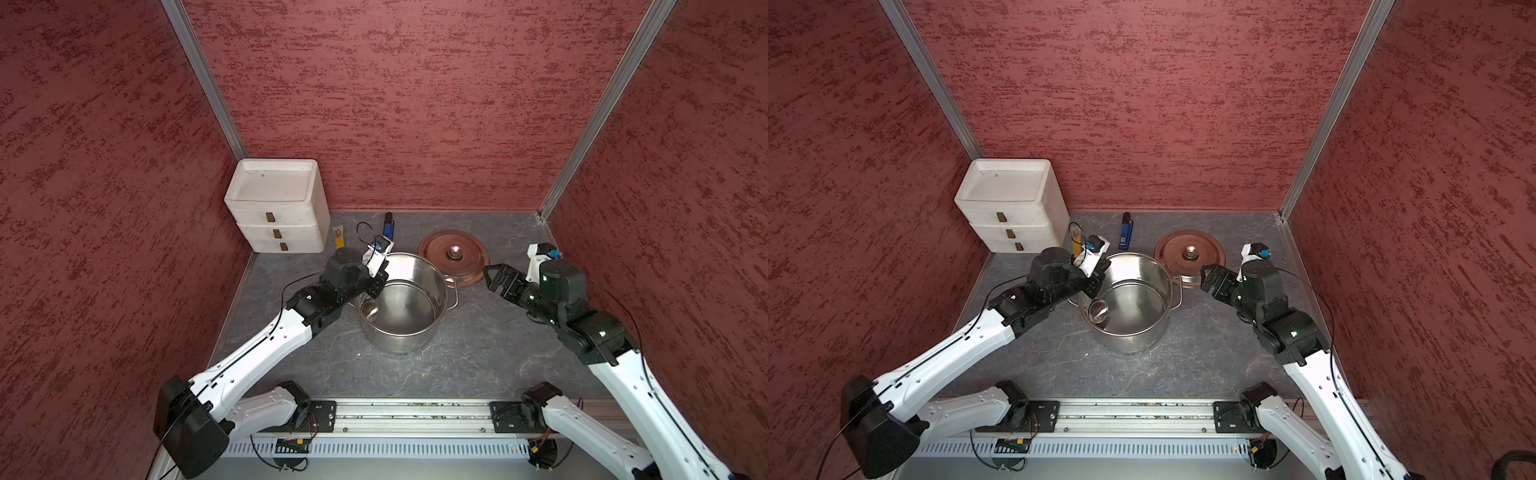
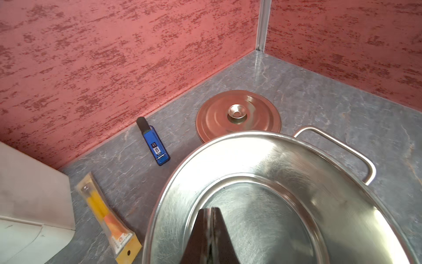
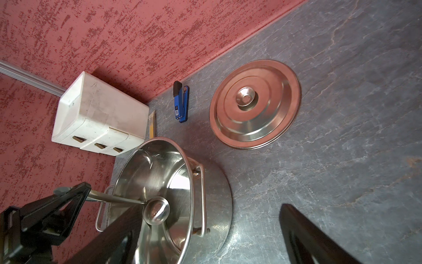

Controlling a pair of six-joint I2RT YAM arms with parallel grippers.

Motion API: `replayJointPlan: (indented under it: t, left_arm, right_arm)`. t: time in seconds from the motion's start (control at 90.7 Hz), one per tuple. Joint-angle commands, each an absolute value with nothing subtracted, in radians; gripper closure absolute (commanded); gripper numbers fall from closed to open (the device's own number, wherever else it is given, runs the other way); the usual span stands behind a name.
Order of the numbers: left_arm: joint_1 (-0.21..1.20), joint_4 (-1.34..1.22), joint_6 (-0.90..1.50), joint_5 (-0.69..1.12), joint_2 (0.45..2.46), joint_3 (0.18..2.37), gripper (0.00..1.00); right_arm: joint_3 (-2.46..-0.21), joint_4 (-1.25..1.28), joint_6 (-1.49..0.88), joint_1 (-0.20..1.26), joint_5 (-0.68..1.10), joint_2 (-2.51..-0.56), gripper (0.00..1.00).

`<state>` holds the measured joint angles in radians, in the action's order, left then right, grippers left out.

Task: Stir the soup with a spoon
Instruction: Stir the soup in the pan with a stick.

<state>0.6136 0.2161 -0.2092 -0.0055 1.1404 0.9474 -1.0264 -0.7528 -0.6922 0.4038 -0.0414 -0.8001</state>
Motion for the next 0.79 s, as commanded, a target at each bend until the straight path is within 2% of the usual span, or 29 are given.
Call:
replayJointPlan:
  t: [0.0, 0.386, 0.606, 0.782]
  left_arm:
    - [0.57, 0.149, -0.252, 0.04, 1.201, 0.991, 1.0]
    - [0.569, 0.026, -0.326, 0.275, 1.503, 1.228, 1.0]
    - [0.669, 0.018, -0.367, 0.377, 1.627, 1.345, 1.0]
    - [0.77, 0.027, -0.386, 0.4, 1.651, 1.366, 1.0]
  right_arm:
    - [-1.036, -0.753, -0.695, 0.402, -0.047, -0.788, 0.01]
    - [-1.057, -0.779, -0.689, 0.402, -0.074, -0.775, 0.02]
    - [-1.055, -0.794, -0.694, 0.402, -0.095, -0.751, 0.02]
    - [-1.049, -0.8, -0.698, 0.401, -0.098, -0.741, 0.02]
